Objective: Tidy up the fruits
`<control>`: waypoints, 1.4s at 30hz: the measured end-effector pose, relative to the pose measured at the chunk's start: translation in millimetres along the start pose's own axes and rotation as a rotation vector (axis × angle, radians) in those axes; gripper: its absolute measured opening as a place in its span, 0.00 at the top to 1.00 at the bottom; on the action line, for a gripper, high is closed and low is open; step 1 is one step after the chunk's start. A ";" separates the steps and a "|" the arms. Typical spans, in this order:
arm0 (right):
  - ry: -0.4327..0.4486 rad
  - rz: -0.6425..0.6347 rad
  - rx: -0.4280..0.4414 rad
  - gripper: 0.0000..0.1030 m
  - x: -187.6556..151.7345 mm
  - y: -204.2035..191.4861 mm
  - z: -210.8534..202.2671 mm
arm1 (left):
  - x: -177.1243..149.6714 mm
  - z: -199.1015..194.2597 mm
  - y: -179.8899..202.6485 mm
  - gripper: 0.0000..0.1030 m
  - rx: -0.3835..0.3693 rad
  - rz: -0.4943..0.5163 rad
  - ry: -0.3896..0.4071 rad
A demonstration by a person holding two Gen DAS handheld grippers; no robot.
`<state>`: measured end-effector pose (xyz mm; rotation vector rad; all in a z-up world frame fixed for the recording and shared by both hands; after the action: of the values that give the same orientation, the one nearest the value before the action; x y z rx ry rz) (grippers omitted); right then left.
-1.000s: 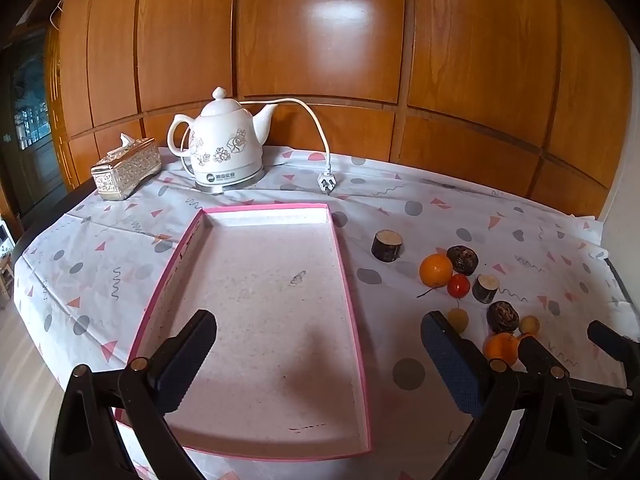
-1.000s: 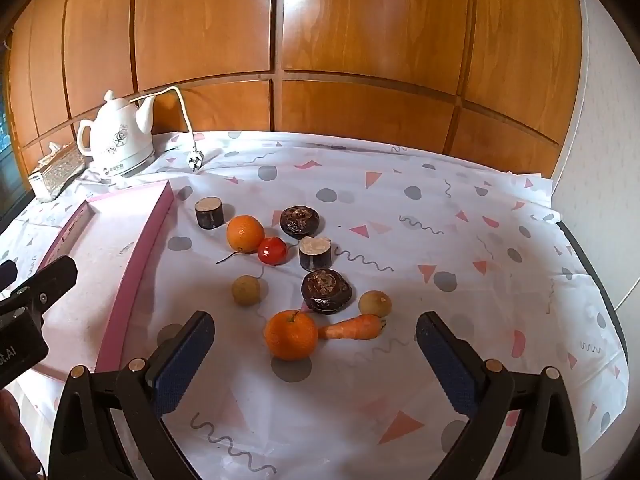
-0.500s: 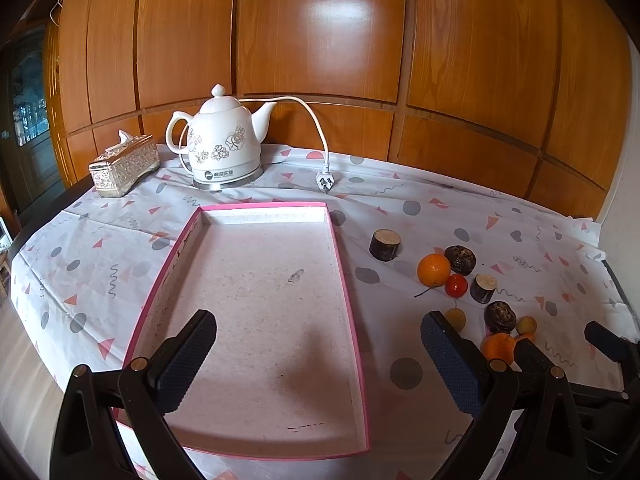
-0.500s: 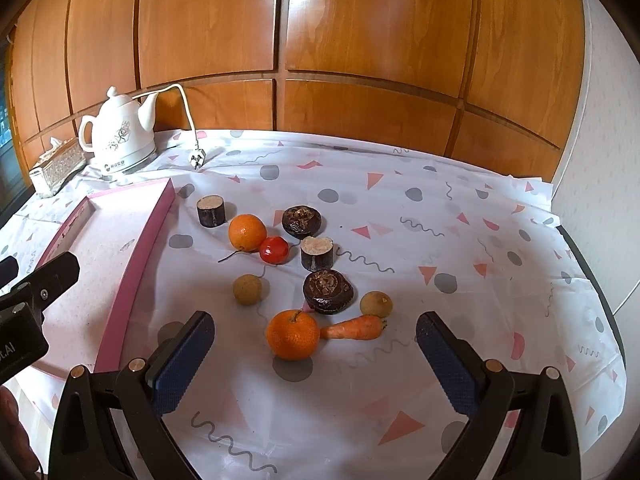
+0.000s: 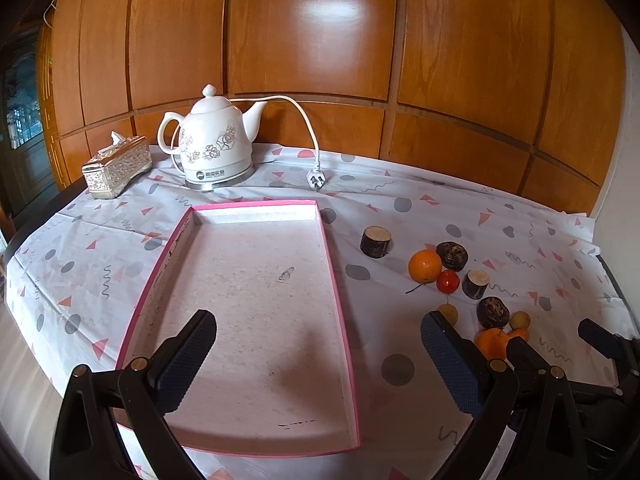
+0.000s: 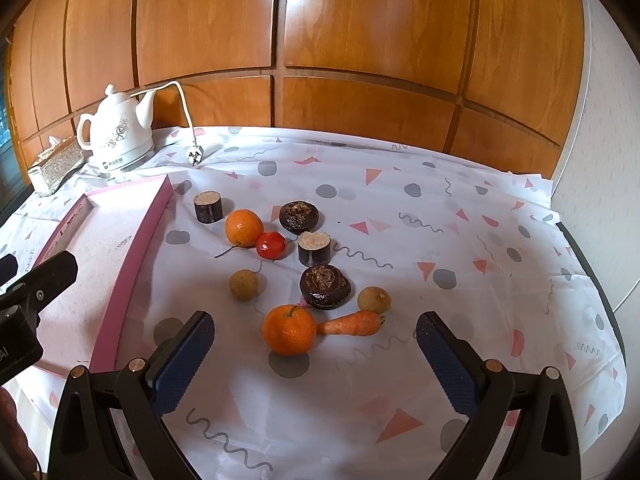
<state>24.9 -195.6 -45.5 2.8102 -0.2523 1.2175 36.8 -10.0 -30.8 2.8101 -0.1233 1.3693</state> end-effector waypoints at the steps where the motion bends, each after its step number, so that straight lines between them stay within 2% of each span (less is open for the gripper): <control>1: 0.000 -0.001 0.000 0.00 0.0 0.2 0.1 | -0.1 0.1 1.1 0.00 -0.004 0.002 -0.001; 28: -0.027 0.024 -0.016 0.00 -6.8 18.1 10.4 | -1.7 -1.4 21.3 0.00 -0.069 0.064 -0.002; 37: -0.057 0.038 -0.007 0.01 -11.0 37.3 20.0 | -0.4 5.4 42.9 0.00 -0.169 0.120 -0.032; 42: -0.112 0.070 -0.004 0.01 -15.2 68.9 31.4 | -1.0 14.0 62.5 0.00 -0.246 0.158 -0.062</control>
<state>25.1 -265.5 -78.3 2.8935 -0.3622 1.0717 42.4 -72.9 -41.7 2.6842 -0.4893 1.1973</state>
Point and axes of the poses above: each gripper's, at about its wrist camera, not at the fingertips, and z roughly the way its jaws point, y to its right, x to its top, the point moved 5 cm from there along z, roughly the way its jaws point, and after that the axes turned 6 degrees about z, right-handed, at the moved point
